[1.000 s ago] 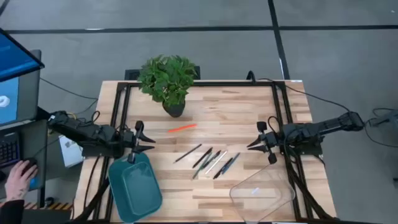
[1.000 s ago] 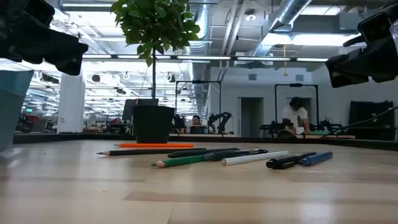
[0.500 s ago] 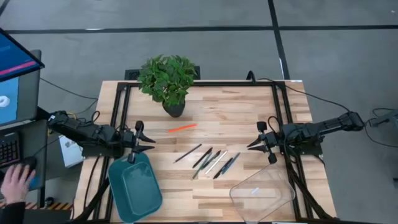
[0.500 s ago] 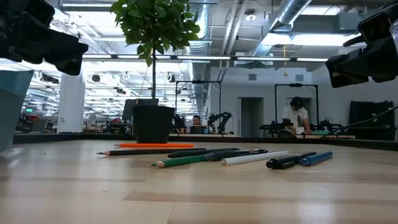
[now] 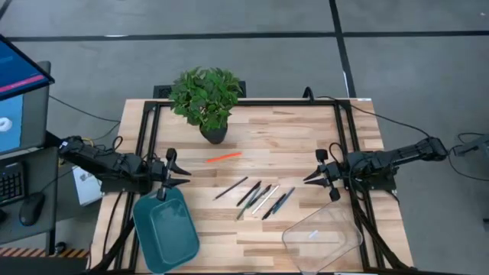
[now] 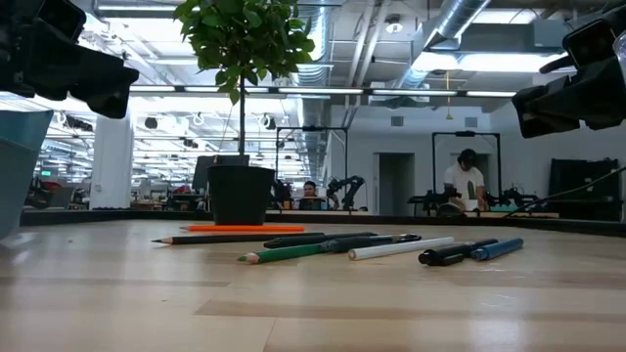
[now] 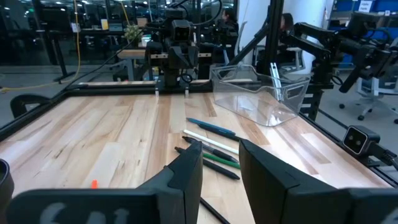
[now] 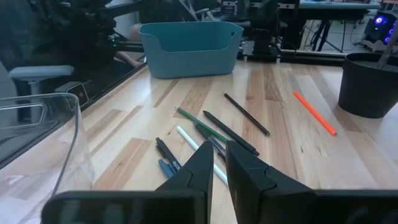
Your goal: Sort pens & pencils
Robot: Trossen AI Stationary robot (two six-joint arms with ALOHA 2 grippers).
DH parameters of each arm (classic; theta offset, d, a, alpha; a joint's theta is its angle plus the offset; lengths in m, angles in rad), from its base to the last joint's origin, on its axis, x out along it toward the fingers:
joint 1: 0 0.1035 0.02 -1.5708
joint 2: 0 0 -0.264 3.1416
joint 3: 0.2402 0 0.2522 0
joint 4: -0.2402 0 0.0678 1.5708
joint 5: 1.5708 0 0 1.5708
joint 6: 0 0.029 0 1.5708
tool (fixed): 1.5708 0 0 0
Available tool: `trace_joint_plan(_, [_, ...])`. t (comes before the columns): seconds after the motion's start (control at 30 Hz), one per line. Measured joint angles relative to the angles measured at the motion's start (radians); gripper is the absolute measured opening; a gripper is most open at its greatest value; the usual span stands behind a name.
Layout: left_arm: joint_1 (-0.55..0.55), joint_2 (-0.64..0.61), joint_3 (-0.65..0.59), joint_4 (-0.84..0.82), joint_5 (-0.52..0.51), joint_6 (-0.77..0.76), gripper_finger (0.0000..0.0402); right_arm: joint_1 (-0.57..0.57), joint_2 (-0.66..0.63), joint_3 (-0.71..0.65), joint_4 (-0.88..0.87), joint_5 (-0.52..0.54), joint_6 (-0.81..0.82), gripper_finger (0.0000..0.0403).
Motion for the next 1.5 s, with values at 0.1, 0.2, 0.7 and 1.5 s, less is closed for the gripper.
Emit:
trace_joint_plan(0.1, [0.0, 0.0, 0.0, 0.0, 0.0, 0.0, 0.0098, 0.0, 0.0, 0.0, 0.0, 0.0, 0.0, 0.0066])
trace_joint_plan(0.2, [0.0, 0.0, 0.0, 0.0, 0.0, 0.0, 0.0098, 0.0, 0.0, 0.0, 0.0, 0.0, 0.0, 0.0066])
trace_joint_plan(0.7, [0.0, 0.0, 0.0, 0.0, 0.0, 0.0, 0.0098, 0.0, 0.0, 0.0, 0.0, 0.0, 0.0, 0.0066])
trace_joint_plan(1.5, [0.0, 0.0, 0.0, 0.006, -0.05, 0.123, 0.0098, 0.0, 0.0, 0.0, 0.0, 0.0, 0.0, 0.0066])
